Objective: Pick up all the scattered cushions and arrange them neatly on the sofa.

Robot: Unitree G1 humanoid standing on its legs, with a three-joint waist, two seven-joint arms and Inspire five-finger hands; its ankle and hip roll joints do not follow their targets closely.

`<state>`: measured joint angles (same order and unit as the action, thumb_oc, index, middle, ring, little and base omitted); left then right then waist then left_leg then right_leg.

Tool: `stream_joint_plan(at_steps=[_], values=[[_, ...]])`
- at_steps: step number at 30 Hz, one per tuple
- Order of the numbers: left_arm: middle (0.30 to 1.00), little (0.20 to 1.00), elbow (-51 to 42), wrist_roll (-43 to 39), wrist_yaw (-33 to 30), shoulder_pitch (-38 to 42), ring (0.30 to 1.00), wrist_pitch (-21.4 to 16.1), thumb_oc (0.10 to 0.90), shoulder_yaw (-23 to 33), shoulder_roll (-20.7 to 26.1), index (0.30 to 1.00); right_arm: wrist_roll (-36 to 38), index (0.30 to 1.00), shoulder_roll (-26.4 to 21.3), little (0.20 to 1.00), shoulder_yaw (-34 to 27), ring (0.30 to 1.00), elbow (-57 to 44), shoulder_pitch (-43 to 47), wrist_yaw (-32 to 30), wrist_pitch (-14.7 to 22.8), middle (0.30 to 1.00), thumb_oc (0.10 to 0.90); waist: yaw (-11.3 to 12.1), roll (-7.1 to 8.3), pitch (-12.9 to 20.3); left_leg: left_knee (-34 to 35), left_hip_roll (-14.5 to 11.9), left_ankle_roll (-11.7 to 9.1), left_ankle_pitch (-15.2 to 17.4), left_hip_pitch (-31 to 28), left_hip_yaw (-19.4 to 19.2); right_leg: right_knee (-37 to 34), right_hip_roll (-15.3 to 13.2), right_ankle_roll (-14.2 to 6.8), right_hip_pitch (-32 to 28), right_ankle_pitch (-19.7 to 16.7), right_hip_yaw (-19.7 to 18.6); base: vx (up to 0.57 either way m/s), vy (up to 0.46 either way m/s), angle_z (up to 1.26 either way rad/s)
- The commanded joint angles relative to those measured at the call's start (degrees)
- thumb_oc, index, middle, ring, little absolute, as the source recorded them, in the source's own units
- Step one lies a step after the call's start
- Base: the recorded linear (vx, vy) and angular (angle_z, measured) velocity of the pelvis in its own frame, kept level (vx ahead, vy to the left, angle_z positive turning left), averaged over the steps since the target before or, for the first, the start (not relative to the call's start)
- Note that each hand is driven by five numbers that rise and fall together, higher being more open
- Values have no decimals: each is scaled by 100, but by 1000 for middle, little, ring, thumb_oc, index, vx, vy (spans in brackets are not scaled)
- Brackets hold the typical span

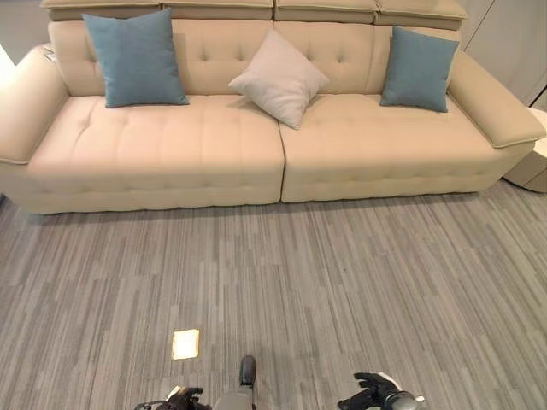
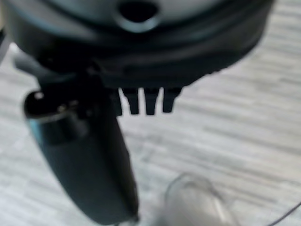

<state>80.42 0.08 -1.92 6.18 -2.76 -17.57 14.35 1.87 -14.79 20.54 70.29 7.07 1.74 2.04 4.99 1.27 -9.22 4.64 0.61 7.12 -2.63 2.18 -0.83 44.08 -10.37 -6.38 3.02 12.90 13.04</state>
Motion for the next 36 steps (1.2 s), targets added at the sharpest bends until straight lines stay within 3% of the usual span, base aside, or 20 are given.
stream_joint_plan(at_steps=[1, 4, 6, 13, 14, 15, 19, 20, 21, 22, 23, 24, 25, 26, 27, 28, 29, 31, 32, 36], values=[[900, 900, -270, -8, -142, 261, 900, -196, 800, -6, 153, 900, -286, 900, -341, 900, 6, 900, -202, 322, -151, 51, 900, 800, -73, -60, -165, -440, -100, -575, 331, -23, -296, -1310, -203, -142, -155, -950, 418, 398, -14, 17], [900, 900, -434, 158, -232, 446, 900, -290, 800, -138, 162, 900, -284, 900, -410, 900, -82, 900, -152, 288, -164, 21, 900, 800, -246, -96, -174, -429, -141, -676, 588, -288, -314, -2649, -283, -163, 10, -903, 593, 377, -87, 34], [900, 900, -491, 401, -226, 510, 900, -314, 800, -321, 104, 900, -293, 900, -459, 900, -148, 900, -93, 217, -172, -5, 900, 800, -377, -74, -185, -412, -143, -754, 766, -486, -252, -3611, -343, -283, 83, -1169, 309, 325, -132, 32], [900, 900, -491, 401, -226, 510, 900, -314, 800, -321, 104, 900, -293, 900, -459, 900, -148, 900, -93, 217, -172, -5, 900, 800, -377, -74, -188, -412, -144, -754, 766, -489, -252, -3612, -342, -283, 80, -1170, 309, 82, -38, -2], [900, 900, -467, 695, -280, 510, 900, -344, 800, -444, 55, 900, -339, 900, -447, 900, -279, 900, 74, 15, -164, -74, 900, 800, -585, -48, -148, -385, -212, -847, 1001, -794, -110, -4258, -510, -462, 493, -1578, -144, 1221, -764, 5], [900, 900, -265, 1020, -244, 280, 900, -333, 800, -524, -56, 900, -482, 900, -399, 900, -376, 900, 310, -345, -201, -103, 900, 800, -726, 49, -28, -394, -464, -1058, 1502, -1434, -117, -4656, -464, -590, 683, -1890, 176, 1239, -770, -22], [900, 900, -263, 1024, -248, 265, 900, -338, 800, -526, -66, 900, -483, 900, -406, 900, -371, 900, 307, -362, -204, -100, 900, 800, -729, -12, -76, -386, -538, -1079, 1541, -1524, -120, -4707, -390, -583, 566, -1891, 215, 304, -252, 1], [900, 900, -120, 929, -249, 127, 900, -309, 800, -419, -161, 900, -430, 900, -541, 900, -381, 900, 493, -425, -218, -85, 900, 800, -820, -169, 19, -1576, -1010, -1356, 1148, -1278, 98, -4365, 177, -188, 344, -1525, -205, 581, -761, -1], [900, 900, -205, 655, -249, 158, 900, -306, 800, -286, -139, 900, -286, 900, -637, 900, -436, 900, 516, -364, -268, -54, 900, 800, -709, -125, -141, -3323, -1218, -1415, 204, -491, 328, -4246, 389, 174, 15, -1206, -165, 639, -924, 15], [900, 900, -291, 590, -268, 200, 900, -295, 800, -306, -117, 900, -198, 900, -683, 900, -434, 900, 492, -319, -272, -44, 900, 800, -642, 20, -241, -3939, -1225, -1281, -64, -108, 343, -4252, 392, 306, -163, -1154, -151, 372, -756, 35], [900, 900, -410, 538, -316, 255, 900, -305, 800, -409, -126, 900, -162, 900, -764, 900, -371, 900, 472, -226, -343, -36, 900, 800, -482, 206, -395, -4629, -1221, -1080, 45, 437, 102, -4389, 502, 488, -558, -1031, -172, 307, -483, 37], [900, 900, -476, 542, -356, 280, 900, -322, 800, -470, -166, 900, -152, 900, -791, 900, -329, 900, 429, -180, -374, -20, 900, 800, -363, 169, -479, -4760, -1007, -1052, 361, 683, 68, -4449, 597, 482, -720, -977, -242, 247, -319, 3], [900, 900, -476, 542, -356, 283, 900, -322, 800, -470, -164, 900, -152, 900, -790, 900, -330, 900, 429, -178, -374, -20, 900, 800, -371, 184, -465, -4748, -989, -1046, 343, 701, 68, -4448, 580, 479, -702, -981, -236, 212, -86, -38], [900, 900, -560, 521, -359, 302, 900, -346, 800, -513, -195, 900, -129, 900, -829, 900, -275, 900, 375, -111, -397, 10, 900, 800, -268, 153, -493, -4618, -683, -1051, 483, 923, 84, -4515, 651, 456, -834, -936, -343, 351, -95, -78], [900, 900, -608, 499, -358, 312, 900, -382, 800, -593, -244, 900, -84, 900, -827, 900, -194, 900, 260, 19, -423, 72, 900, 800, -126, 126, -414, -3639, -307, -991, 537, 1134, 25, -4645, 782, 400, -970, -827, -461, 498, -99, -68], [900, 900, -607, 543, -363, 316, 900, -389, 800, -649, -262, 900, -92, 900, -825, 900, -151, 900, 202, 72, -456, 109, 900, 800, -61, 80, -379, -2844, -230, -977, 467, 1194, -27, -4695, 880, 366, -1066, -724, -479, 381, -55, -57], [900, 900, -605, 544, -365, 312, 900, -390, 800, -651, -266, 900, -92, 900, -828, 900, -150, 900, 201, 67, -456, 109, 900, 800, -50, 101, -399, -2771, -208, -975, 452, 1119, -49, -4705, 852, 360, -1106, -713, -489, 345, 0, -46], [900, 900, -615, 659, -384, 313, 900, -380, 800, -777, -289, 900, -172, 900, -782, 900, -44, 900, 37, 173, -562, 172, 900, 800, 120, -64, -370, -989, -293, -1106, -279, 1164, -7, -4786, 1110, 384, -1429, -445, -507, 422, 4, -30], [900, 900, -575, 680, -378, 298, 900, -358, 800, -778, -277, 900, -232, 900, -771, 900, -15, 900, 15, 246, -614, 172, 900, 800, 217, -50, -365, -586, -312, -1161, -358, 1291, 66, -4781, 1178, 416, -1557, -355, -537, 323, -10, -34], [900, 900, -269, 740, -380, 73, 900, -301, 800, -500, -249, 900, -452, 900, -530, 900, 121, 900, -127, 230, -623, 196, 900, 800, 216, 56, -158, -368, -220, -1078, -556, 882, 72, -4523, 1171, 338, -1770, -88, -569, 398, 78, -33]])
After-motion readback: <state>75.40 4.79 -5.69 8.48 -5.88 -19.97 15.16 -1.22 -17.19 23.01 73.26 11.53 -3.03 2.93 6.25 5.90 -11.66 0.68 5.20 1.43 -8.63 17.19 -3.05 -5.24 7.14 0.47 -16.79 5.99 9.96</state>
